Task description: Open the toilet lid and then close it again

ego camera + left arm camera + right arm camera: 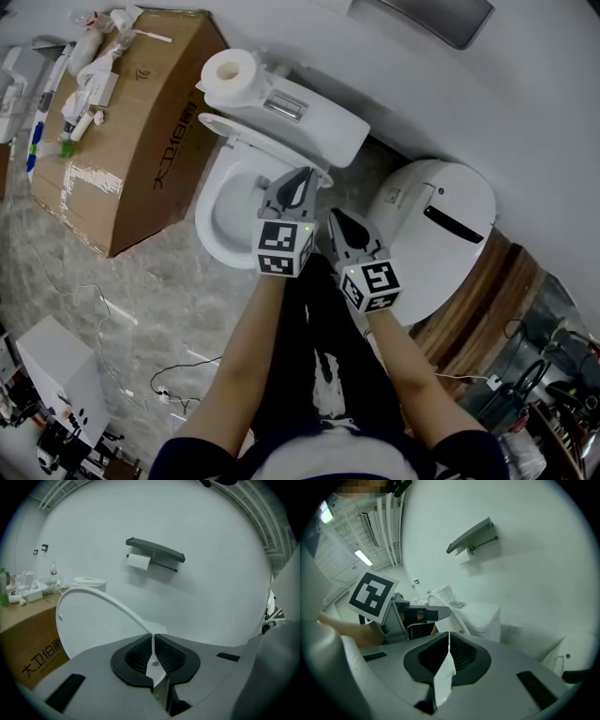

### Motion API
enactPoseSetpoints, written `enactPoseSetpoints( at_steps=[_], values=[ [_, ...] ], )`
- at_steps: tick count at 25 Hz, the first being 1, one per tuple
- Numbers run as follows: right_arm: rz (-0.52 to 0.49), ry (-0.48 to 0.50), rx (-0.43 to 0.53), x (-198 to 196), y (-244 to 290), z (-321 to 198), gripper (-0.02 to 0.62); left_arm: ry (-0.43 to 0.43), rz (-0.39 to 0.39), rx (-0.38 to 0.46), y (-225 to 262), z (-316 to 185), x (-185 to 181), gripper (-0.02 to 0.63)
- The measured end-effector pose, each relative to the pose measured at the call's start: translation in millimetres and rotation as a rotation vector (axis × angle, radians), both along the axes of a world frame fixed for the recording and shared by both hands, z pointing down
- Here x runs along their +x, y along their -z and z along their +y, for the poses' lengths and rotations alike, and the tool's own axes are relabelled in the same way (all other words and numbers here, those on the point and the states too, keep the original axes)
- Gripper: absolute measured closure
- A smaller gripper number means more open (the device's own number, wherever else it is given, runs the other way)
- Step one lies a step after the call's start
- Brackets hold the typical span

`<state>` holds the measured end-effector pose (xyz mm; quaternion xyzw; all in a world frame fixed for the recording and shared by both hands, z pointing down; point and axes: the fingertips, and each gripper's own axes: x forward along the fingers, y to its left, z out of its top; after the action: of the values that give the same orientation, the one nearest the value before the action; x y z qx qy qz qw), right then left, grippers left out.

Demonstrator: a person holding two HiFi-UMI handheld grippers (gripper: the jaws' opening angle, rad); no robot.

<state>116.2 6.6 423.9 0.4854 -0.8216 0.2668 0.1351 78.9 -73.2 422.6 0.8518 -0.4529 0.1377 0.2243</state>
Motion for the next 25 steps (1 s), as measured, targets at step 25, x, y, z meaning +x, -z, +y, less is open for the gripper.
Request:
enactPoseSetpoints(
  at_steps=[25],
  values=[
    [-0.023, 0.008, 0.025, 9, 8, 0, 0.581, 0.027, 0.016, 0.020, 9, 0, -2, 0.594]
  ],
)
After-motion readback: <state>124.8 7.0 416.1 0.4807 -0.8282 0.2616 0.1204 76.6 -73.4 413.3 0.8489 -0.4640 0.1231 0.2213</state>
